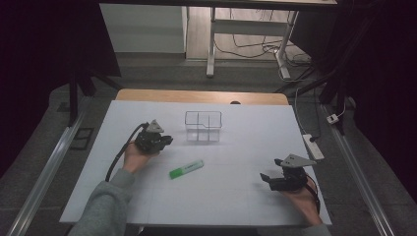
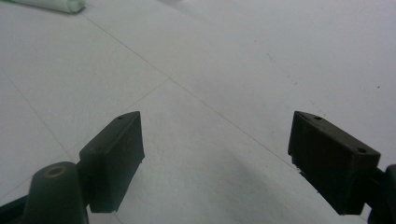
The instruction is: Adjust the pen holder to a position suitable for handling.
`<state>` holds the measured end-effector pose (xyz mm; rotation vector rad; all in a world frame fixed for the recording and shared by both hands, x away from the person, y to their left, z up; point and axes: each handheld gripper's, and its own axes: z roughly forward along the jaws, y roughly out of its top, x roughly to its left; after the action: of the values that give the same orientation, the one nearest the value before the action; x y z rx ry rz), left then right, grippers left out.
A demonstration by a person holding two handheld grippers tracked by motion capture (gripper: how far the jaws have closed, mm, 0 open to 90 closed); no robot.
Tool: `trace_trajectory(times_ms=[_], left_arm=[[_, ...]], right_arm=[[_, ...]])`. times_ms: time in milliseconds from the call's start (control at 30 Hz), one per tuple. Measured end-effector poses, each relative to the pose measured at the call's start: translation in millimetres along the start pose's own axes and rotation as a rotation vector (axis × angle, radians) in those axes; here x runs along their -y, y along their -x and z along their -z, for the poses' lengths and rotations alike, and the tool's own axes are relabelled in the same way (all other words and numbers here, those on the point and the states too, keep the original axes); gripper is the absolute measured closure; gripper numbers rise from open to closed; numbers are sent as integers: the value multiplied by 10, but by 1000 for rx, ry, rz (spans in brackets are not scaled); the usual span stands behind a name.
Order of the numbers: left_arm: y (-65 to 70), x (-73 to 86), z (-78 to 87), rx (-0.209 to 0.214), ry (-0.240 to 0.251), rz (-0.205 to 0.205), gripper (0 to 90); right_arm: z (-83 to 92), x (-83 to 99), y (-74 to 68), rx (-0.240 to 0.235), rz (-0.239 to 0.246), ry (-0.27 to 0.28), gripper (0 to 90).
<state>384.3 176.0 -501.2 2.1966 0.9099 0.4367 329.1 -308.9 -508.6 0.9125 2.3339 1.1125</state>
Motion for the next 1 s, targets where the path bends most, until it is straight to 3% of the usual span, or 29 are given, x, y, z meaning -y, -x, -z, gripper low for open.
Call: trace_trajectory(times_ms=[100,233,400,633,800,1000], left_arm=[[69,61,88,-2,-10,5,608],[130,170,211,17,-28,17,528],[112,230,316,32,-72,15,422],[107,224,416,92,-102,19,365],[134,110,436,138,-152,6,329],[237,22,406,140,-218,-17,312]], right_arm=[[-12,-6,2,-6,4,5,178],[-16,-22,3,-11,1,7,178],[-7,-23,9,-12,-1,11,178],[-22,-23,-8,-20,1,10,178],[-43,-23,-12,-22,13,-5,177],[-19,-24,-29,-14,15,3,178]])
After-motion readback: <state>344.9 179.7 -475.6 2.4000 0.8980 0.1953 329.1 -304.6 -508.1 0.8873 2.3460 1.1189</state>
